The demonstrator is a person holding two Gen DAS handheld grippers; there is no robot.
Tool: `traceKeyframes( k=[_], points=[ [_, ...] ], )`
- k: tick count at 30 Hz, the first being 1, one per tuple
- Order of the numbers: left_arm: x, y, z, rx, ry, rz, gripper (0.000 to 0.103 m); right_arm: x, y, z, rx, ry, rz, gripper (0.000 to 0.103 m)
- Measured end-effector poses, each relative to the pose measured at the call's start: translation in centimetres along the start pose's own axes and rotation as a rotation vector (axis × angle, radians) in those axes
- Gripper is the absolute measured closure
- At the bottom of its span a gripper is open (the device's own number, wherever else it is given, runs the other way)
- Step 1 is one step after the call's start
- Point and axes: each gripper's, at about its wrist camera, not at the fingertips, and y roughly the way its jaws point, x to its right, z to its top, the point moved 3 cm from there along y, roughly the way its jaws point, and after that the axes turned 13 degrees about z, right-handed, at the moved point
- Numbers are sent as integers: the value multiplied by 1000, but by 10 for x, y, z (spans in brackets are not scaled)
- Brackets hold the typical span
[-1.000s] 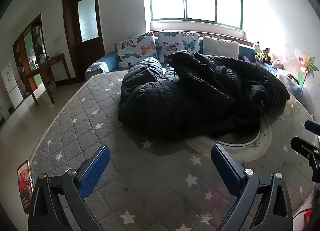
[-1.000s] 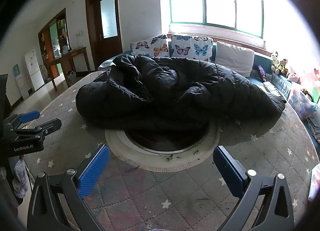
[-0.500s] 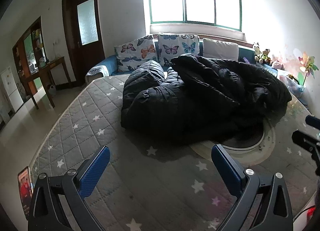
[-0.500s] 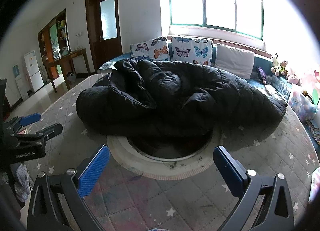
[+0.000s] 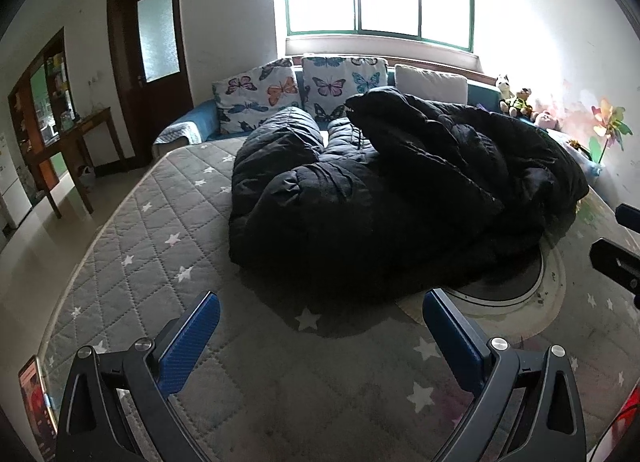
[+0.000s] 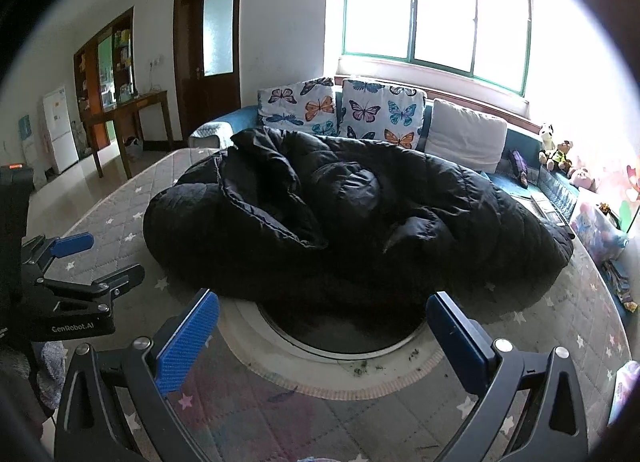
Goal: Fold large clothes
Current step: 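Approach the crumpled black down jacket with both grippers open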
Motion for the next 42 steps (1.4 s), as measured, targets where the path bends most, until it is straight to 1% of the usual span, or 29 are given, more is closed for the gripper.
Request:
traceKeyframes(
  k=[5, 9, 13, 16, 19, 23, 27, 33, 42],
  points=[
    [6, 6, -5, -13, 12, -5, 0, -8, 8, 0, -25, -27, 2, 0],
    [8, 10, -9, -36, 6, -13, 0, -7, 8, 0, -24, -22, 6, 0],
    [9, 9, -12, -48, 7, -3, 0, -3, 3, -2, -11, -9, 8, 0],
    [12, 5, -13, -59, 1, -8, 0, 2, -3, -5, 4, 5, 12, 0],
    [17, -4, -15, -52, 13, 11, 0, 8, -9, -9, 17, 19, 23, 0],
    [22, -15, -14, -51, 10, 3, 0, 16, -16, -13, 33, 33, 33, 0],
    [31, -25, -13, -42, 24, 20, 0, 24, -21, -15, 48, 49, 39, 0],
    [40, -27, -12, -66, 26, 5, 0, 34, -27, -25, 57, 56, 18, 0],
    [55, -36, -11, -56, 57, 15, 0, 48, -35, -34, 73, 101, 29, 0]
  ],
)
